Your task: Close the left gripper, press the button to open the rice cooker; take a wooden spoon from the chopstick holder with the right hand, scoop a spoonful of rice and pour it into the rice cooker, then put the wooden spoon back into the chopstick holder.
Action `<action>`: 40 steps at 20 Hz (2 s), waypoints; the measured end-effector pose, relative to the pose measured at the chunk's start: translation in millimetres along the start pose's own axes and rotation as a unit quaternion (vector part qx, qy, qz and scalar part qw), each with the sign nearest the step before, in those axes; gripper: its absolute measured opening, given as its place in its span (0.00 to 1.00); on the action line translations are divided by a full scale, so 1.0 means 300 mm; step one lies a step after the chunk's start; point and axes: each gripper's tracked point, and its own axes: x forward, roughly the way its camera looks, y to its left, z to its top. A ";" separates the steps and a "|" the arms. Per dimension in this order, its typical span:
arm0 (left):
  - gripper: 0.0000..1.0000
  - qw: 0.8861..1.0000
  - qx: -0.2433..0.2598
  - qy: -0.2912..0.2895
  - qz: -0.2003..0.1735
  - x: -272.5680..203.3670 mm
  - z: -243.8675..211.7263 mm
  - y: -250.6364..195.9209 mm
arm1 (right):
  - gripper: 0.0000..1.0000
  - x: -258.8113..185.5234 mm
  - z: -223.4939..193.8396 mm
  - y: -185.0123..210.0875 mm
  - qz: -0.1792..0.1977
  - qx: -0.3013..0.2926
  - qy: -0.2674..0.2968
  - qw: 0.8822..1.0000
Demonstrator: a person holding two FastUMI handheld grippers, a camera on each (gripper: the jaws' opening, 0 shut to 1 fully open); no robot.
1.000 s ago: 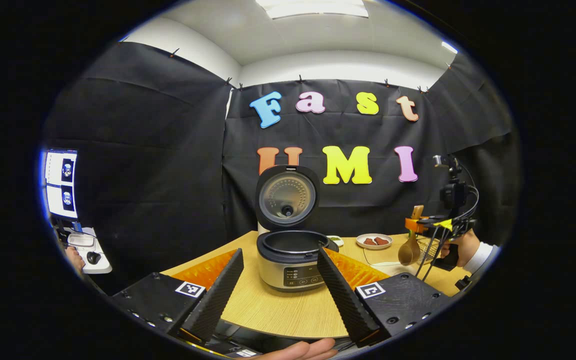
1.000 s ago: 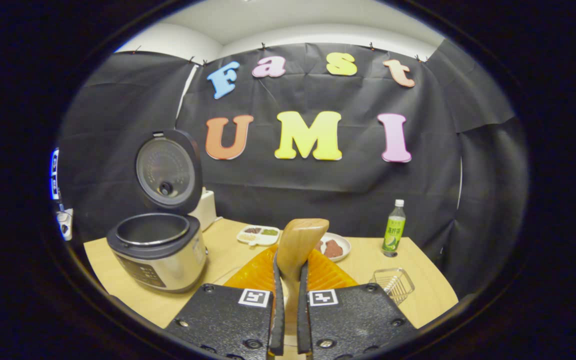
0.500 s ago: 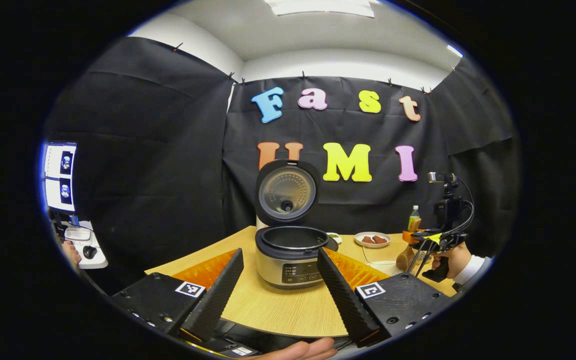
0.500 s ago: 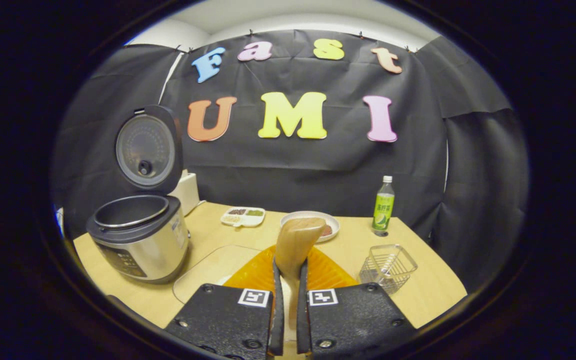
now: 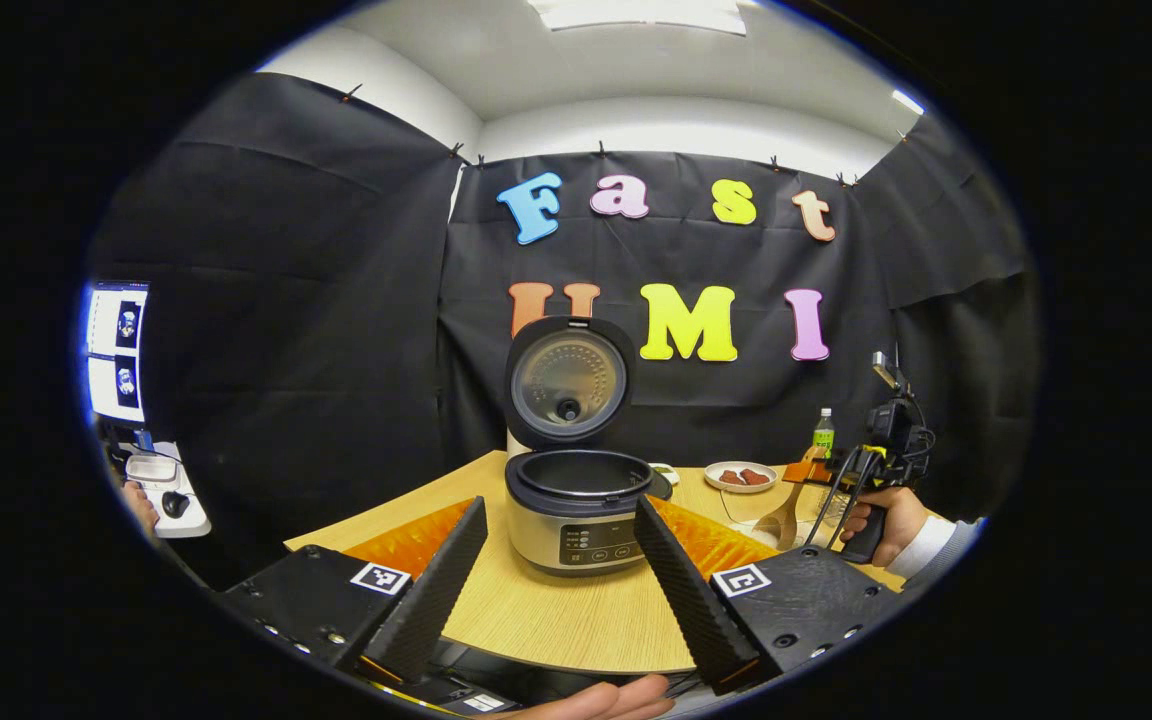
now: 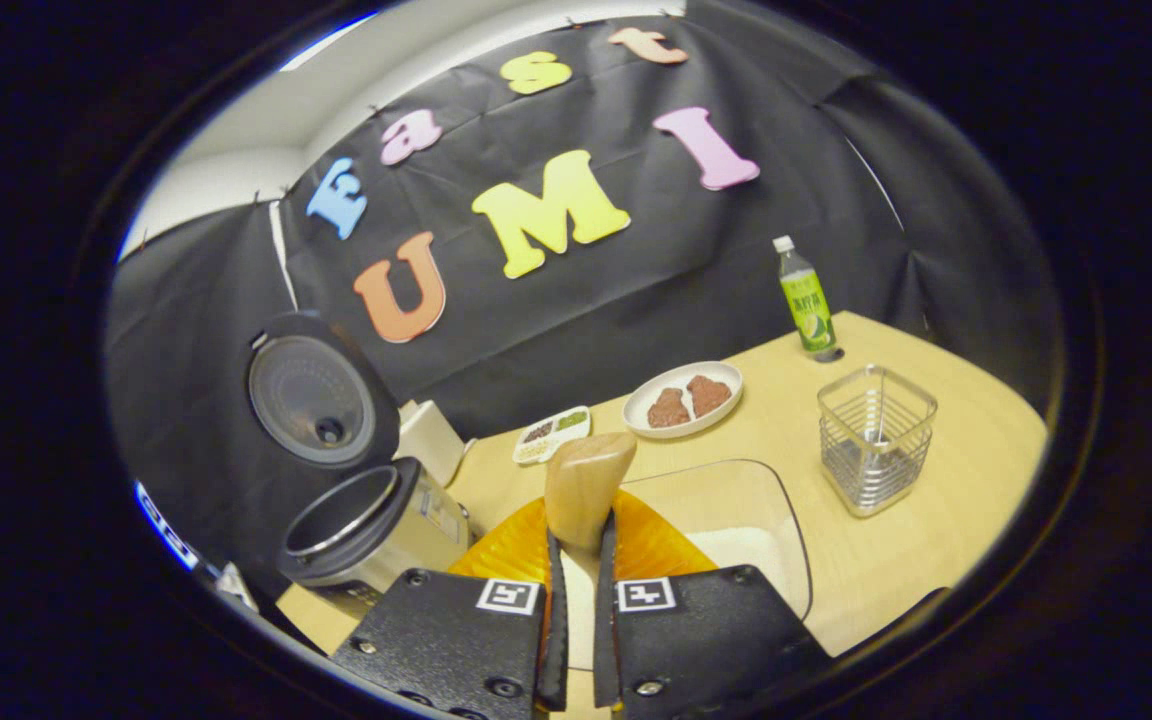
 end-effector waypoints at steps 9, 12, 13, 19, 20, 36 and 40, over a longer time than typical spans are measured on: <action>0.95 1.000 0.004 0.009 0.000 0.004 -0.023 0.001 | 0.15 0.020 0.010 -0.087 0.031 0.226 0.035 0.973; 0.95 1.000 0.007 0.012 -0.001 0.009 -0.026 -0.008 | 0.15 0.011 0.021 -0.098 0.043 0.281 0.038 0.958; 0.95 1.000 0.008 0.012 -0.001 0.011 -0.027 -0.007 | 0.15 0.006 0.031 -0.102 0.048 0.296 0.035 0.953; 0.94 1.000 0.017 0.009 0.003 0.002 -0.010 0.002 | 0.14 -0.040 0.100 -0.135 0.059 0.365 0.011 0.929; 0.95 1.000 0.018 0.007 0.006 -0.004 0.001 0.010 | 0.14 -0.051 0.113 -0.135 0.067 0.380 0.006 0.922; 0.94 0.999 0.037 0.006 0.001 -0.001 0.048 0.074 | 0.14 -0.058 0.279 0.056 0.164 0.560 -0.006 0.812; 0.94 0.999 0.036 0.006 0.001 -0.004 0.045 0.105 | 0.14 0.005 0.263 0.231 0.188 0.568 0.007 0.801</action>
